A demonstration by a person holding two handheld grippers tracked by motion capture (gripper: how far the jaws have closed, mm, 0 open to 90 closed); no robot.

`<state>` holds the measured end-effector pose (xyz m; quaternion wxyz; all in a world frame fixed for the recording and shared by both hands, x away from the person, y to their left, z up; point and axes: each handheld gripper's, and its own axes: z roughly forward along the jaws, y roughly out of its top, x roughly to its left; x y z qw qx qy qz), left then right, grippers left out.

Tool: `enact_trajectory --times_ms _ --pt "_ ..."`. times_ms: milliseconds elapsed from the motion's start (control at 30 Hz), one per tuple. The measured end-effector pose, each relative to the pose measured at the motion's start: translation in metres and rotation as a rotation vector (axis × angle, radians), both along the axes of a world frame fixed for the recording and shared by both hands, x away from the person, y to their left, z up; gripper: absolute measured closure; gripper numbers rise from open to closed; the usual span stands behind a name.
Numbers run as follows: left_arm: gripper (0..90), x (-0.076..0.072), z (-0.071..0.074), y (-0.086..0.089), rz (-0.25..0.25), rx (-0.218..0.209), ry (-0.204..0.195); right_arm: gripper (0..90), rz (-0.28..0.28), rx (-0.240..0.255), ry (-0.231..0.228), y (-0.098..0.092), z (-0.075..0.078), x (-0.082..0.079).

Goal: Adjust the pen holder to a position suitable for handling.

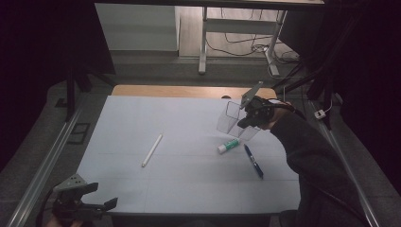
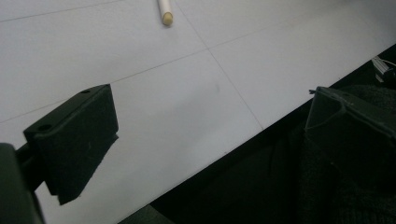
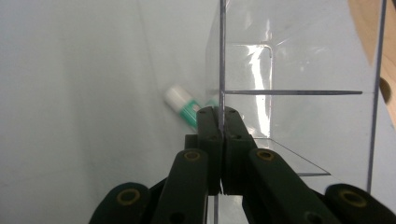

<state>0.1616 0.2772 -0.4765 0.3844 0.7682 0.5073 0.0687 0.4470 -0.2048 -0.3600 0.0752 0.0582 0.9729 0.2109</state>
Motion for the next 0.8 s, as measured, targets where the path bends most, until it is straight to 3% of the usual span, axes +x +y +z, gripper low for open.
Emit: enact_trajectory --times_ms 167,533,667,733,800 --pt "2.9 0.0 0.0 0.0 0.0 -0.002 0.001 88.7 0.046 0.011 0.035 0.03 -0.001 -0.022" --pt "2.9 0.0 0.0 0.001 0.0 -0.004 0.0 88.7 0.128 -0.013 0.065 0.083 -0.013 -0.047" --pt "2.9 0.0 0.0 0.001 0.0 -0.005 -0.001 88.8 0.112 -0.035 0.072 0.1 -0.02 -0.053" --pt "2.9 0.0 0.0 0.001 0.0 -0.006 -0.001 88.7 0.12 -0.05 0.101 0.108 -0.024 -0.054" --pt "2.9 0.0 0.0 0.001 0.0 -0.008 -0.001 88.7 0.132 -0.058 0.101 0.113 -0.03 -0.056"
